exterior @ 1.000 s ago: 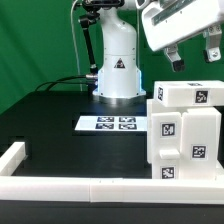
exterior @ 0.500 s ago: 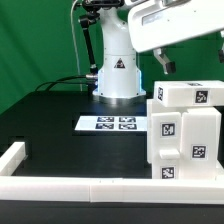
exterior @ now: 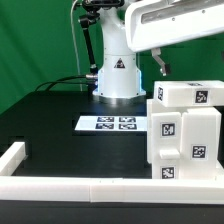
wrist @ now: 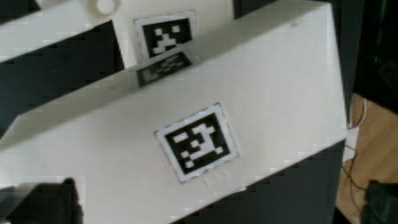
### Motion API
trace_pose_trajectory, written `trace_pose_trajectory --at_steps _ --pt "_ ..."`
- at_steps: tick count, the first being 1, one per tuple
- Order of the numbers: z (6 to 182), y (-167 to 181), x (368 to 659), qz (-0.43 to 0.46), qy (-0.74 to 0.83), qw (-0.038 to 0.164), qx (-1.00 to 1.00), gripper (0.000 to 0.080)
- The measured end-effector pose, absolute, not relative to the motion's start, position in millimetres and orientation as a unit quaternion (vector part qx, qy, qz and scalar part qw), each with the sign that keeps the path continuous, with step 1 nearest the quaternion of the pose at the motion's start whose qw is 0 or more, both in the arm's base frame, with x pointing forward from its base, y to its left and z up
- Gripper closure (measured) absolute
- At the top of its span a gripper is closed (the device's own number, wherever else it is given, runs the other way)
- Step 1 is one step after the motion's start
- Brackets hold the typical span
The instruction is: Assemble cabinet
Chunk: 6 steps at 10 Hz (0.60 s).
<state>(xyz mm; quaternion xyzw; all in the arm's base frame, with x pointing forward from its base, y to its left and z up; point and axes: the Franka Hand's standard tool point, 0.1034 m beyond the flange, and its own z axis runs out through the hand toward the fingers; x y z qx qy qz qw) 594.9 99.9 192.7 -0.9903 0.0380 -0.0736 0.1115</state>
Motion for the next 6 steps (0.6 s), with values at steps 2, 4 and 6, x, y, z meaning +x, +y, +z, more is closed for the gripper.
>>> trace_pose_trajectory --at_steps 2,4,6 --pt "192.6 101.1 595.2 -0.088 -0.103 0.082 -0.987 0.0002" --pt "189.6 107.1 594.1 -0.099 -0.24 0.046 -0.964 0.0002" --pt "186.3 106.6 592.0 -0.092 -0.347 0.029 -0.933 0.0002"
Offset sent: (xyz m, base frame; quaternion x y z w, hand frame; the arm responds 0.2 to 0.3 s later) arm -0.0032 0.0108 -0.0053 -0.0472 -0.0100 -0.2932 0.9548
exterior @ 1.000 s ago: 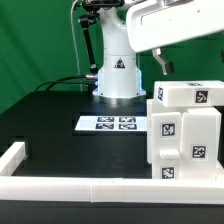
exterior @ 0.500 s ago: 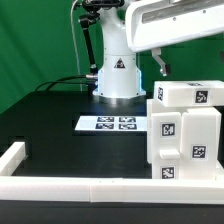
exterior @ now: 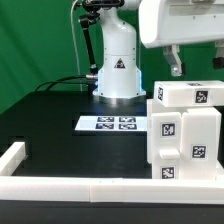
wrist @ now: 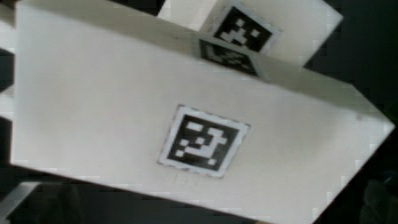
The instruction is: Assemble cabinet
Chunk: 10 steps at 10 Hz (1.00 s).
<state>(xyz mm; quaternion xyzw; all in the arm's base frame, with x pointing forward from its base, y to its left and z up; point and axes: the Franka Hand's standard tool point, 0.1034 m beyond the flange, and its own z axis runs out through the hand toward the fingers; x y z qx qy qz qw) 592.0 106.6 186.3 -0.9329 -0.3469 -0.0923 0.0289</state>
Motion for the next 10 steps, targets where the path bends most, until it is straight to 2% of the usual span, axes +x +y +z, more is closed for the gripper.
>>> trace_pose_trajectory --at_steps 6,10 --pt "182.4 102 593 -0.069 -0.552 0.011 -0.831 0.0002" --pt "168.9 105 592 -0.045 -0.718 -0.026 -0.694 0.0002"
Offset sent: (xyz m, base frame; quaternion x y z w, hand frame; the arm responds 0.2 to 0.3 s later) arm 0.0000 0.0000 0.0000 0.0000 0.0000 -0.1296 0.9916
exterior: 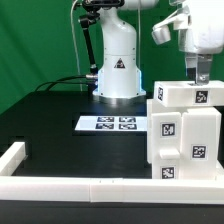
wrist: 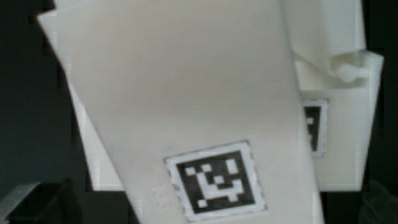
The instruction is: Assemble cabinet
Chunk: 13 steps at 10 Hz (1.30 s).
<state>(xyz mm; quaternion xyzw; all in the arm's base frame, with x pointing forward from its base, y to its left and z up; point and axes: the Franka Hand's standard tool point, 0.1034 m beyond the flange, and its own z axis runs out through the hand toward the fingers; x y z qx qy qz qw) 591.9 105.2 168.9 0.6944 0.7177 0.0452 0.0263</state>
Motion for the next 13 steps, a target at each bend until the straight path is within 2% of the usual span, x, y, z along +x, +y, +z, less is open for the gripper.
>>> trace_pose_trajectory --at_steps 3,5,7,13 --pt "161.8 102 591 0.033 0.792 0.033 0.608 0.0002" --pt "157.1 103 590 0.035 0.782 0.031 0.621 0.0002" --pt "156.9 102 590 0.035 0.782 0.031 0.622 0.0251" --pt "157.2 94 590 0.034 0.729 0.024 0.683 0.0246"
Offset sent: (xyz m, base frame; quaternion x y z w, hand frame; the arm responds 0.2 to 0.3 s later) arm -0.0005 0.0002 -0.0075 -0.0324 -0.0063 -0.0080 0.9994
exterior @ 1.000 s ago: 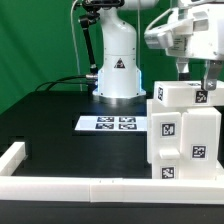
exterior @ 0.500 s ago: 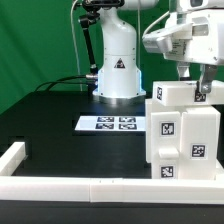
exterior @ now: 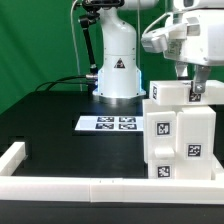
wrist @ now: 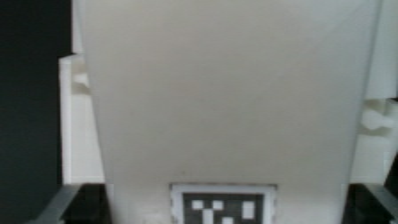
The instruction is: Assemble cabinet
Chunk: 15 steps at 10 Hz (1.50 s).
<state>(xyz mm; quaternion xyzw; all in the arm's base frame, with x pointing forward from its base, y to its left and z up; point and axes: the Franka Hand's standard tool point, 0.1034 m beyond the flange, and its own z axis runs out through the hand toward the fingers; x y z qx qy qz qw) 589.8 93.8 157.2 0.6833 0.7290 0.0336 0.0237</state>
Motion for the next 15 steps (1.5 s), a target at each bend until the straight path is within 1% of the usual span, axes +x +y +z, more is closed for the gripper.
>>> trace_pose_trajectory --at_steps 3,6,13,15 --pt "156.4 94.7 589.6 0.042 0.606 0.018 0.794 0.0246" --pt "156.6 96.7 588.6 0.045 0.46 0.006 0.887 0.0246" --pt "156.5 94.5 589.0 0.045 0.249 -0.005 0.968 0.0245" --pt "157.0 92.5 589.9 0.051 0.151 -0.019 0.987 0.0245"
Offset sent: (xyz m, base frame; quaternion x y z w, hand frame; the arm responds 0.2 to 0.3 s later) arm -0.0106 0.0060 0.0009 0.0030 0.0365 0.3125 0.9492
